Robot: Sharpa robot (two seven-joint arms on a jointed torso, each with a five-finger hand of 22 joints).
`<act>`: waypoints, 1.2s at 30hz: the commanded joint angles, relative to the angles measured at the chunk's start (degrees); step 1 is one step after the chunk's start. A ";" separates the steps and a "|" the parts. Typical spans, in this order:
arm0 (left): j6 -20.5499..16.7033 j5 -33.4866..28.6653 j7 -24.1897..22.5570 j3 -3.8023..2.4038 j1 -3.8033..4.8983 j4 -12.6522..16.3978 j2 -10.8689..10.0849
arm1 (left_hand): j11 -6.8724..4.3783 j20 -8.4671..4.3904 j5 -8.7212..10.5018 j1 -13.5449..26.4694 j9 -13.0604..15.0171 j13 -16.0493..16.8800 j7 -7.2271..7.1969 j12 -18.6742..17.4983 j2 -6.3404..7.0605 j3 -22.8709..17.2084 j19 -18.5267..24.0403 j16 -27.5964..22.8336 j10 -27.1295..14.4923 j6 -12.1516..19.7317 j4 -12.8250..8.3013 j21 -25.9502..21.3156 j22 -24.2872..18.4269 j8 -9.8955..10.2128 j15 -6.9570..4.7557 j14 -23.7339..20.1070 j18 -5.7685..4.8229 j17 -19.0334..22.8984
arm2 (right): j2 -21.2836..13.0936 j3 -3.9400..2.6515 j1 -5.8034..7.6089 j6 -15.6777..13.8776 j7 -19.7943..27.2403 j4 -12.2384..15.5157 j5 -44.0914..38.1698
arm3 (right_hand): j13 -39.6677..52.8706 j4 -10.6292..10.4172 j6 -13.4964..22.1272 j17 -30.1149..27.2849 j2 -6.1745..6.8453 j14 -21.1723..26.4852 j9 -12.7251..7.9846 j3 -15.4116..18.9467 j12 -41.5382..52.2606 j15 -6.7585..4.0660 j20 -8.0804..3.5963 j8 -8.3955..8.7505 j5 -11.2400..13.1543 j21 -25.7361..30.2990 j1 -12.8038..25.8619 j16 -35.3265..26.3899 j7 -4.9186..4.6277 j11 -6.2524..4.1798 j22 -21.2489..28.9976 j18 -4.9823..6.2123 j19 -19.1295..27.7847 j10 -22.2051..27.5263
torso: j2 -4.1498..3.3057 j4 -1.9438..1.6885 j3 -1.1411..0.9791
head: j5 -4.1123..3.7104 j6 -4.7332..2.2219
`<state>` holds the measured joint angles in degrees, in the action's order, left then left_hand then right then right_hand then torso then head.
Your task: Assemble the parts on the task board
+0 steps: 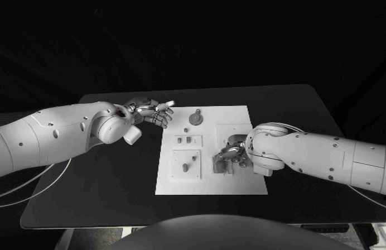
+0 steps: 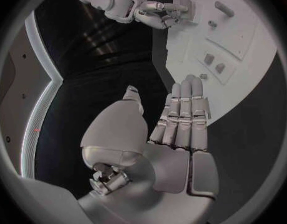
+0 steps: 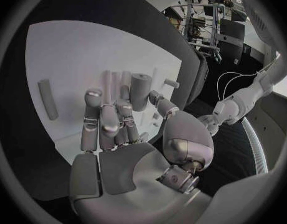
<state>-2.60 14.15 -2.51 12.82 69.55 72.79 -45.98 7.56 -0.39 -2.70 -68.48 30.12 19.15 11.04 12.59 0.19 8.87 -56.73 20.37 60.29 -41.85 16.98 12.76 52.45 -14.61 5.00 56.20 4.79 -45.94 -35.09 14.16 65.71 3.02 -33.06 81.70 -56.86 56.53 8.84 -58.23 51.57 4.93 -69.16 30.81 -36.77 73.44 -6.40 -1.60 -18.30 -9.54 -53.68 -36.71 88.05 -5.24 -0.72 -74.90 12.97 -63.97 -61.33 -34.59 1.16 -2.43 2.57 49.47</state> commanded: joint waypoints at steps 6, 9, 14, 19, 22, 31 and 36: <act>0.78 -0.06 -0.34 -0.04 0.05 0.05 0.08 | -0.07 -0.10 -0.20 0.44 -0.06 -0.08 1.54 -0.14 0.00 -0.42 0.42 -0.29 -0.36 0.54 -0.04 -0.33 0.06 0.33 0.24 -0.14 0.82 -0.10 | 0.23 0.01 -0.09 0.61 0.71 0.10 -0.27 | -0.21 -2.14 0.14 -0.60 2.63 0.99 0.00 -0.58 0.35 -0.09 -0.11 0.47 3.44 0.36 0.85 0.62 -0.39 0.11 -0.45 2.03 0.46 0.59 | 0.00 0.01 -0.03 | 0.01 0.09; 0.76 -0.06 -0.33 -0.04 0.05 0.02 0.09 | -0.07 -0.10 -0.20 0.45 -0.06 -0.08 1.54 -0.14 0.01 -0.43 0.43 -0.29 -0.36 0.54 -0.04 -0.33 0.06 0.33 0.24 -0.14 0.83 -0.11 | 0.22 0.01 -0.09 0.59 0.81 0.16 -0.23 | -0.28 -3.26 0.19 -0.86 3.86 1.12 0.05 -1.17 0.42 -0.10 -0.21 0.49 5.90 0.40 0.74 0.75 -0.41 0.08 -0.44 2.03 0.47 0.66 | 0.00 0.02 -0.04 | 0.02 0.12; 0.78 -0.06 -0.29 -0.04 0.05 0.01 0.08 | -0.07 -0.10 -0.20 0.45 -0.06 -0.08 1.54 -0.14 0.02 -0.46 0.43 -0.29 -0.36 0.55 -0.05 -0.33 0.06 0.33 0.25 -0.14 0.83 -0.12 | 0.18 0.01 -0.09 0.21 0.88 0.18 -0.23 | -0.36 -4.61 0.25 -1.09 5.22 1.22 0.13 -1.72 0.49 -0.11 -0.27 0.48 6.25 0.39 0.64 0.89 -0.42 0.07 -0.44 2.03 0.41 0.71 | 0.00 0.02 -0.05 | 0.01 0.11; 0.77 -0.06 -0.26 -0.04 0.05 0.00 0.07 | -0.07 -0.10 -0.20 0.45 -0.07 -0.08 1.54 -0.13 0.06 -0.48 0.44 -0.30 -0.37 0.56 -0.05 -0.34 0.07 0.32 0.25 -0.14 0.83 -0.13 | 0.19 0.01 -0.09 0.17 1.14 0.20 -0.23 | -0.40 -5.14 0.32 -1.26 5.60 1.31 0.17 -1.93 0.50 -0.11 -0.29 0.49 6.28 0.40 0.54 0.94 -0.43 0.08 -0.43 2.03 0.41 0.76 | 0.02 0.01 -0.03 | 0.03 0.09; 0.78 -0.06 -0.24 -0.04 0.05 -0.01 0.10 | -0.07 -0.10 -0.20 0.45 -0.07 -0.08 1.54 -0.13 0.06 -0.49 0.44 -0.30 -0.38 0.56 -0.05 -0.34 0.07 0.32 0.25 -0.15 0.83 -0.13 | 0.20 0.01 -0.09 0.12 1.17 0.33 -0.23 | -0.41 -5.26 0.34 -1.37 5.69 1.38 0.18 -1.98 0.51 -0.11 -0.30 0.50 6.28 0.41 0.48 0.95 -0.44 0.09 -0.43 2.03 0.42 0.77 | 0.00 0.01 -0.03 | 0.05 0.09; 0.82 -0.05 -0.17 -0.04 0.05 -0.04 0.09 | -0.06 -0.09 -0.20 0.45 -0.07 -0.09 1.54 -0.13 0.09 -0.54 0.45 -0.32 -0.40 0.58 -0.06 -0.34 0.08 0.32 0.25 -0.15 0.84 -0.15 | -0.60 0.01 -0.09 -1.27 1.86 0.82 -1.78 | -0.43 -5.31 0.34 -1.24 5.37 1.28 0.26 -2.11 0.57 -0.11 -0.34 0.45 6.26 0.34 -0.03 1.04 -0.43 0.08 -0.48 2.03 0.38 0.78 | 0.03 -0.01 -0.03 | 0.02 0.02; 0.82 -0.04 -0.18 -0.04 0.05 -0.15 0.09 | -0.06 -0.09 -0.20 0.43 -0.07 -0.09 1.55 -0.13 0.09 -0.56 0.45 -0.32 -0.40 0.59 -0.06 -0.34 0.08 0.32 0.25 -0.15 0.84 -0.15 | -1.81 0.00 -0.06 -0.51 2.66 2.03 -2.39 | -0.52 -3.07 0.33 -1.35 4.65 1.23 0.46 -1.32 0.73 -0.11 -0.36 0.31 6.24 0.15 -2.10 1.25 -0.42 0.07 -0.61 2.03 0.39 0.72 | 0.01 0.05 -0.05 | 0.00 -0.03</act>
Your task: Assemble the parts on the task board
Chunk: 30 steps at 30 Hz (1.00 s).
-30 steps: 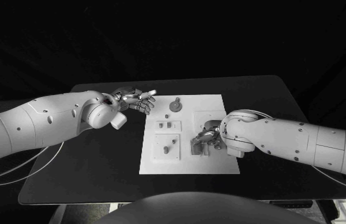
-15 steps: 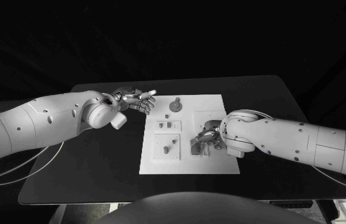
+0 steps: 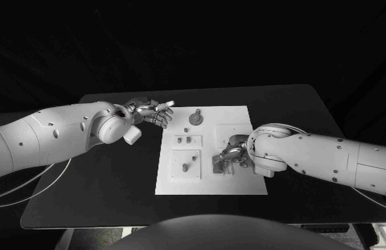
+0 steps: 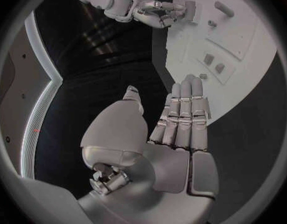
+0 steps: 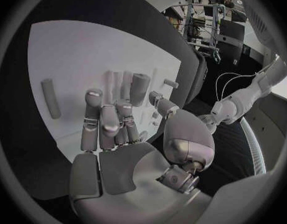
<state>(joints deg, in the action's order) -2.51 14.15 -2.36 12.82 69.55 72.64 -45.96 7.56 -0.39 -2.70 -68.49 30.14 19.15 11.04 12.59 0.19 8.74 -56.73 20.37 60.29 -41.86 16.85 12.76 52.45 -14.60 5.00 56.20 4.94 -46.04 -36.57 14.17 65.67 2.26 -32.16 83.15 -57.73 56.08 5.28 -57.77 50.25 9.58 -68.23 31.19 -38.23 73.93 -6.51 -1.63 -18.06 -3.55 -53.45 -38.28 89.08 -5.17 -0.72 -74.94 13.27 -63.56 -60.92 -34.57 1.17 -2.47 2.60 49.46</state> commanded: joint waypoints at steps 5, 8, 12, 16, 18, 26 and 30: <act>0.77 -0.04 -0.33 -0.04 0.05 -0.04 0.07 | -0.05 -0.10 -0.20 0.43 -0.09 -0.10 1.55 -0.13 0.09 -0.45 0.44 -0.33 -0.41 0.59 0.07 -0.34 0.09 0.32 0.25 -0.15 0.70 -0.06 | -1.51 -0.01 0.11 0.51 3.00 2.00 -2.70 | -0.20 2.81 -0.21 -0.16 0.24 0.25 0.21 0.77 0.32 -0.01 -0.31 -0.02 0.38 -0.06 -2.31 0.33 -0.47 0.05 -0.52 1.73 -0.08 0.25 | -0.02 0.00 -0.01 | -0.05 -0.12; 0.79 -0.04 -0.35 -0.04 0.05 -0.02 0.05 | -0.05 -0.10 -0.20 0.42 -0.09 -0.10 1.55 -0.13 0.10 -0.46 0.45 -0.33 -0.42 0.59 0.07 -0.34 0.09 0.32 0.25 -0.15 0.70 -0.06 | -2.05 -0.01 0.14 -0.27 3.44 2.49 -3.64 | -0.25 4.36 -0.48 -0.25 0.68 0.16 0.35 0.74 0.44 -0.09 -0.39 -0.21 0.59 -0.09 -4.12 0.40 -0.36 -0.05 -0.47 1.73 -0.25 0.09 | -0.02 0.03 -0.02 | -0.06 -0.17; 0.79 -0.04 -0.32 -0.04 0.05 -0.01 -0.01 | -0.05 -0.10 -0.20 0.42 -0.09 -0.10 1.55 -0.12 0.10 -0.47 0.45 -0.33 -0.42 0.59 0.07 -0.34 0.09 0.31 0.25 -0.15 0.70 -0.07 | -2.78 -0.01 0.31 -0.91 3.80 3.18 -4.89 | -0.34 5.88 -0.60 -0.37 1.82 0.02 0.65 0.60 0.57 -0.22 -0.51 -0.47 0.76 -0.09 -7.17 0.46 -0.25 -0.16 -0.33 1.73 -0.59 -0.17 | -0.01 0.03 -0.03 | -0.04 -0.26; 0.79 -0.03 -0.32 -0.04 0.05 -0.05 -0.01 | -0.05 -0.09 -0.20 0.41 -0.09 -0.10 1.55 -0.12 0.11 -0.49 0.45 -0.33 -0.42 0.59 0.07 -0.34 0.10 0.31 0.25 -0.14 0.70 -0.08 | -3.07 -0.01 0.47 -0.59 4.06 3.74 -4.92 | -0.40 6.03 -0.64 -0.38 2.07 -0.06 0.77 0.70 0.59 -0.24 -0.49 -0.56 0.76 -0.06 -7.93 0.48 -0.23 -0.18 -0.26 1.73 -0.70 -0.27 | -0.02 0.05 -0.03 | -0.06 -0.30; 0.80 -0.03 -0.31 -0.04 0.05 -0.03 -0.02 | -0.05 -0.09 -0.20 0.41 -0.09 -0.10 1.55 -0.12 0.12 -0.50 0.45 -0.33 -0.42 0.59 0.07 -0.34 0.10 0.31 0.25 -0.14 0.70 -0.08 | -3.20 -0.01 0.47 0.03 4.22 4.03 -4.92 | -0.42 5.98 -0.67 -0.39 2.17 -0.08 0.80 0.76 0.60 -0.24 -0.48 -0.59 0.76 -0.05 -7.98 0.48 -0.22 -0.19 -0.24 1.73 -0.73 -0.30 | -0.03 0.02 -0.03 | -0.05 -0.31; 0.79 -0.02 -0.31 -0.04 0.05 -0.02 -0.03 | -0.05 -0.09 -0.20 0.39 -0.09 -0.10 1.55 -0.11 0.13 -0.53 0.45 -0.34 -0.43 0.59 0.07 -0.34 0.11 0.30 0.25 -0.14 0.70 -0.09 | -3.01 0.00 0.47 1.42 4.32 4.32 -4.93 | -0.50 6.26 -0.91 -0.32 2.00 -0.34 1.03 0.88 0.71 -0.32 -0.50 -0.83 0.76 -0.02 -9.33 0.54 -0.10 -0.30 -0.15 1.73 -0.89 -0.61 | -0.02 0.03 0.00 | -0.07 -0.36; 0.77 0.01 -0.29 -0.04 0.05 0.01 -0.05 | -0.05 -0.09 -0.20 0.39 -0.09 -0.10 1.55 -0.11 0.13 -0.55 0.45 -0.34 -0.43 0.59 0.07 -0.34 0.11 0.29 0.25 -0.14 0.70 -0.10 | -2.50 0.00 0.46 1.10 4.12 4.28 -6.54 | -0.55 6.54 -1.05 -0.36 1.41 -0.42 1.15 1.12 0.75 -0.37 -0.48 -0.95 0.76 0.01 -9.99 0.55 -0.03 -0.37 -0.12 1.73 -0.91 -0.77 | -0.02 0.01 0.01 | -0.07 -0.39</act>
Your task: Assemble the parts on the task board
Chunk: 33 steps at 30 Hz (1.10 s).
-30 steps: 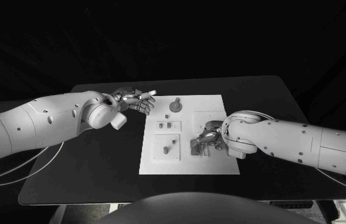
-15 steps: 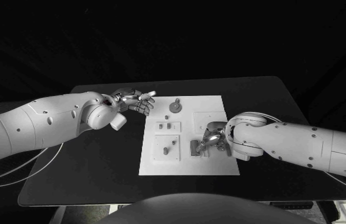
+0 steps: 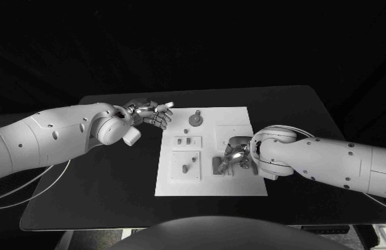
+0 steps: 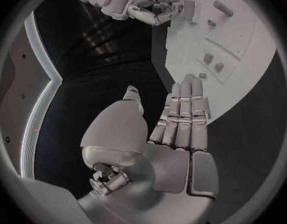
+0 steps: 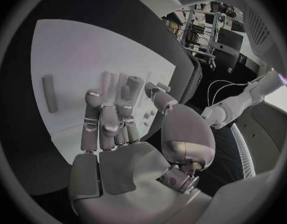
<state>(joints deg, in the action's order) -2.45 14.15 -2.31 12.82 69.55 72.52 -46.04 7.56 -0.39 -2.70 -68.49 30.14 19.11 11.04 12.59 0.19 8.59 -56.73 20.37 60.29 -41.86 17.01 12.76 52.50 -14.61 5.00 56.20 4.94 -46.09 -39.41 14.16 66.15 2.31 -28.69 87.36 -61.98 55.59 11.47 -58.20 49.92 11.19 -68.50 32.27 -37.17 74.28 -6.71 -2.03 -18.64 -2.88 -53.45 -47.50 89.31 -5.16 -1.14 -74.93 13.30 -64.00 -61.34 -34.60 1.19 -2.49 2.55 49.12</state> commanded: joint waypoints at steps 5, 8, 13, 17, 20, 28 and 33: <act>0.71 0.02 -0.37 -0.04 0.05 0.17 -0.03 | -0.05 -0.09 -0.20 0.39 -0.09 -0.06 1.54 -0.10 0.13 -0.41 0.45 -0.34 -0.43 0.58 -0.08 -0.34 0.07 0.29 0.25 -0.14 0.70 -0.06 | 0.99 0.01 -0.03 1.29 0.33 -0.30 -3.19 | -0.15 0.96 -0.85 0.06 -1.28 -0.37 0.21 0.55 0.42 -0.25 -0.06 -0.54 0.09 0.03 -1.52 0.35 0.07 -0.05 -0.11 1.70 -0.51 -0.56 | -0.01 -0.07 0.03 | -0.05 -0.14; 0.81 0.02 -0.40 -0.04 0.05 0.17 -0.03 | -0.05 -0.09 -0.20 0.39 -0.09 -0.06 1.54 -0.10 0.13 -0.42 0.45 -0.34 -0.43 0.58 -0.08 -0.34 0.07 0.28 0.25 -0.14 0.70 -0.07 | 1.31 0.01 -0.06 1.49 0.25 -0.42 -3.20 | -0.20 1.47 -0.94 0.05 -2.17 -0.47 0.26 0.83 0.43 -0.31 -0.05 -0.58 0.08 0.04 -2.04 0.36 0.12 -0.11 -0.09 1.70 -0.55 -0.69 | -0.03 -0.07 0.04 | -0.02 -0.10; 0.95 0.01 -0.41 -0.04 0.05 0.22 -0.03 | -0.05 -0.09 -0.20 0.39 -0.09 -0.06 1.54 -0.09 0.12 -0.44 0.44 -0.35 -0.43 0.58 -0.08 -0.34 0.08 0.28 0.25 -0.13 0.70 -0.08 | 1.62 0.01 -0.13 2.18 -0.02 -0.60 -3.91 | -0.24 1.72 -0.98 0.16 -2.51 -0.60 0.29 1.13 0.41 -0.33 -0.02 -0.59 0.09 0.05 -2.13 0.36 0.14 -0.13 -0.07 1.70 -0.57 -0.75 | -0.04 -0.05 0.05 | -0.10 -0.04; 0.90 0.01 -0.39 -0.04 0.05 0.22 -0.09 | -0.04 -0.08 -0.20 0.40 -0.09 -0.06 1.54 -0.09 0.12 -0.45 0.44 -0.35 -0.44 0.58 -0.07 -0.34 0.08 0.27 0.25 -0.13 0.70 -0.08 | 1.74 0.01 -0.24 3.11 -0.29 -0.65 -4.19 | -0.26 1.82 -1.02 0.20 -2.65 -0.65 0.30 1.24 0.41 -0.34 -0.01 -0.60 0.09 0.06 -2.18 0.37 0.15 -0.14 -0.06 1.70 -0.59 -0.79 | -0.02 -0.06 0.06 | -0.13 0.07; 0.88 0.01 -0.38 -0.04 0.05 0.23 -0.16 | -0.04 -0.08 -0.19 0.41 -0.09 -0.06 1.54 -0.09 0.12 -0.46 0.44 -0.35 -0.44 0.58 -0.08 -0.34 0.09 0.27 0.25 -0.13 0.71 -0.09 | 1.69 0.01 -0.28 4.13 -0.41 -0.66 -4.58 | -0.28 1.92 -1.05 0.19 -2.72 -0.67 0.31 1.34 0.40 -0.34 -0.01 -0.61 0.09 0.07 -2.23 0.38 0.16 -0.15 -0.05 1.70 -0.60 -0.82 | 0.00 -0.06 0.03 | -0.07 0.16; 0.96 0.01 -0.41 -0.04 0.05 0.21 -0.16 | -0.04 -0.08 -0.20 0.42 -0.09 -0.06 1.54 -0.08 0.13 -0.48 0.45 -0.36 -0.44 0.58 -0.08 -0.34 0.09 0.26 0.25 -0.12 0.71 -0.10 | 1.79 0.01 -0.34 4.42 -0.88 -0.60 -6.29 | -0.30 2.08 -1.11 0.22 -2.61 -0.71 0.32 1.56 0.40 -0.35 0.01 -0.62 0.09 0.09 -2.22 0.37 0.18 -0.17 -0.04 1.70 -0.58 -0.87 | 0.01 0.01 0.02 | 0.08 0.18; 0.97 0.01 -0.41 -0.04 0.05 0.20 -0.16 | -0.04 -0.08 -0.19 0.42 -0.10 -0.07 1.54 -0.08 0.13 -0.50 0.45 -0.36 -0.45 0.59 -0.08 -0.34 0.10 0.26 0.25 -0.12 0.71 -0.11 | 2.08 0.01 -0.45 3.86 -1.13 -0.83 -6.72 | -0.29 2.00 -1.43 0.55 -2.80 -1.01 0.39 1.77 0.50 -0.40 0.02 -0.77 0.09 0.08 -2.10 0.42 0.29 -0.27 -0.01 1.70 -0.70 -1.12 | -0.01 -0.02 0.00 | 0.10 0.21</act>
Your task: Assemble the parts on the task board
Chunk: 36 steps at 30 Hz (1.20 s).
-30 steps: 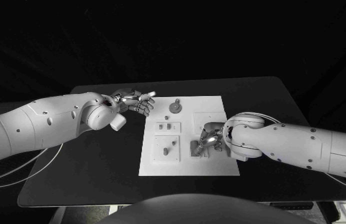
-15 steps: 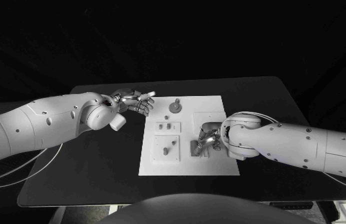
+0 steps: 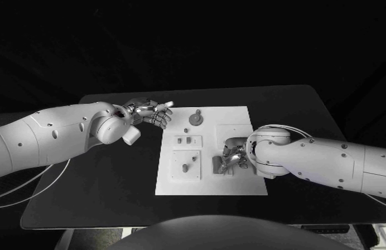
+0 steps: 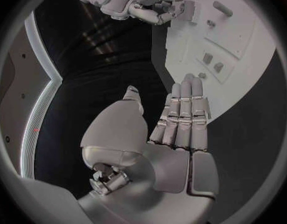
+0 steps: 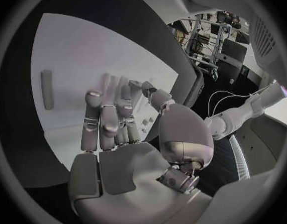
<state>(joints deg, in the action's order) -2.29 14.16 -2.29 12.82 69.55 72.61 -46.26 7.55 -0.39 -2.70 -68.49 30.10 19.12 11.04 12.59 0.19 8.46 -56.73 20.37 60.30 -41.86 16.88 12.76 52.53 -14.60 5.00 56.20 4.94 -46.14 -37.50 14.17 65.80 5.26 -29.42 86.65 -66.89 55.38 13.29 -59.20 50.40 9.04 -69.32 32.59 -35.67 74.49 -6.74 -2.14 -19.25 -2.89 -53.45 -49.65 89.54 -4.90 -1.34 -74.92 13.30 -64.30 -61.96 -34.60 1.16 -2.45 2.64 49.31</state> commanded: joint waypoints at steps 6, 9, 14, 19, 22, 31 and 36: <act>0.72 0.01 -0.34 -0.04 0.07 0.44 -0.19 | -0.04 -0.08 -0.19 0.42 -0.05 -0.07 1.54 -0.07 0.13 -0.39 0.45 -0.37 -0.46 0.59 0.05 -0.35 0.07 0.26 0.25 -0.12 0.71 -0.07 | 0.33 0.01 -0.19 0.03 -0.78 -0.39 -2.15 | -0.13 -0.38 -0.79 0.45 -1.21 -0.73 0.12 0.58 0.35 -0.51 0.08 -0.27 0.09 0.07 0.67 0.26 0.20 -0.24 0.05 1.70 -0.70 -0.90 | -0.02 -0.04 -0.02 | 0.04 0.05; 0.80 0.01 -0.31 -0.04 0.07 0.34 -0.17 | -0.04 -0.08 -0.19 0.43 -0.06 -0.07 1.55 -0.07 0.14 -0.39 0.45 -0.37 -0.46 0.59 0.05 -0.35 0.07 0.26 0.25 -0.12 0.71 -0.07 | 0.54 0.01 -0.20 -0.10 -0.99 -0.64 -2.36 | -0.18 -0.80 -0.92 0.64 -1.57 -0.99 0.12 0.71 0.32 -0.57 0.04 -0.28 0.08 0.09 1.13 0.27 0.27 -0.31 0.10 1.70 -0.82 -1.05 | -0.05 -0.04 -0.01 | 0.10 0.10; 0.84 0.01 -0.32 -0.04 0.07 0.31 -0.15 | -0.04 -0.08 -0.19 0.45 -0.06 -0.07 1.55 -0.07 0.15 -0.40 0.45 -0.38 -0.46 0.59 0.06 -0.35 0.07 0.25 0.26 -0.12 0.71 -0.08 | 0.72 0.01 -0.23 0.00 -1.07 -0.99 -3.06 | -0.22 -1.29 -1.13 0.74 -1.94 -1.25 0.12 0.85 0.32 -0.65 -0.03 -0.32 0.07 0.12 1.68 0.27 0.37 -0.42 0.16 1.70 -0.94 -1.28 | -0.01 -0.03 0.01 | 0.11 0.22; 0.90 0.01 -0.31 -0.04 0.07 0.32 -0.16 | -0.04 -0.08 -0.19 0.47 -0.06 -0.08 1.55 -0.06 0.15 -0.41 0.45 -0.38 -0.46 0.59 0.06 -0.35 0.07 0.25 0.26 -0.12 0.71 -0.09 | 0.85 0.01 -0.23 0.06 -1.04 -1.06 -3.52 | -0.24 -1.45 -1.20 0.84 -2.09 -1.38 0.12 0.87 0.31 -0.68 -0.07 -0.32 0.07 0.14 1.85 0.26 0.41 -0.45 0.18 1.70 -0.98 -1.36 | 0.01 -0.01 0.01 | 0.12 0.24; 0.92 0.01 -0.30 -0.04 0.07 0.31 -0.16 | -0.04 -0.08 -0.19 0.48 -0.06 -0.08 1.55 -0.06 0.15 -0.42 0.45 -0.38 -0.47 0.60 0.06 -0.35 0.08 0.25 0.26 -0.12 0.71 -0.09 | 0.89 0.01 -0.24 0.03 -1.05 -1.12 -3.60 | -0.24 -1.47 -1.21 0.75 -2.12 -1.35 0.12 0.87 0.31 -0.69 -0.07 -0.32 0.06 0.14 1.87 0.26 0.42 -0.46 0.18 1.70 -0.98 -1.38 | 0.01 0.00 -0.01 | 0.12 0.26; 1.07 0.01 -0.29 -0.04 0.07 0.27 -0.13 | -0.04 -0.07 -0.19 0.50 -0.06 -0.08 1.55 -0.05 0.16 -0.44 0.46 -0.40 -0.48 0.61 0.05 -0.35 0.09 0.24 0.26 -0.13 0.71 -0.11 | 0.87 0.01 -0.24 -0.02 -1.08 -1.25 -4.74 | -0.25 -1.47 -1.25 0.80 -2.16 -1.43 0.11 0.84 0.30 -0.71 -0.11 -0.31 0.05 0.14 1.85 0.26 0.44 -0.49 0.18 1.70 -1.02 -1.44 | 0.00 0.02 -0.02 | 0.10 0.27; 1.02 0.01 -0.29 -0.04 0.07 0.23 -0.11 | -0.03 -0.07 -0.19 0.52 -0.07 -0.08 1.55 -0.05 0.16 -0.46 0.46 -0.40 -0.49 0.61 0.05 -0.35 0.09 0.24 0.26 -0.13 0.71 -0.11 | 0.62 0.01 -0.24 -1.06 -0.87 -1.17 -4.71 | -0.27 -1.43 -1.26 0.78 -2.05 -1.48 0.10 0.86 0.28 -0.73 -0.14 -0.30 0.05 0.14 1.86 0.25 0.45 -0.50 0.18 1.70 -1.04 -1.49 | 0.02 0.01 -0.04 | 0.05 0.25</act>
<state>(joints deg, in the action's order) -2.10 14.16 -2.22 12.81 69.56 72.74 -46.46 7.55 -0.39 -2.70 -68.49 30.11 19.13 10.84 12.59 0.19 8.34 -56.72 20.16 60.30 -41.65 17.01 12.76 52.56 -14.61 5.00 56.20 4.94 -46.21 -36.79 14.17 65.59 4.87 -30.46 85.40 -70.66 55.16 12.17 -59.95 51.19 7.37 -70.65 32.64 -34.88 74.49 -7.24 -2.24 -19.25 -2.88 -53.45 -47.97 89.54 -4.41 -1.95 -74.79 13.37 -65.03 -62.98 -34.58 1.17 -2.46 2.70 49.60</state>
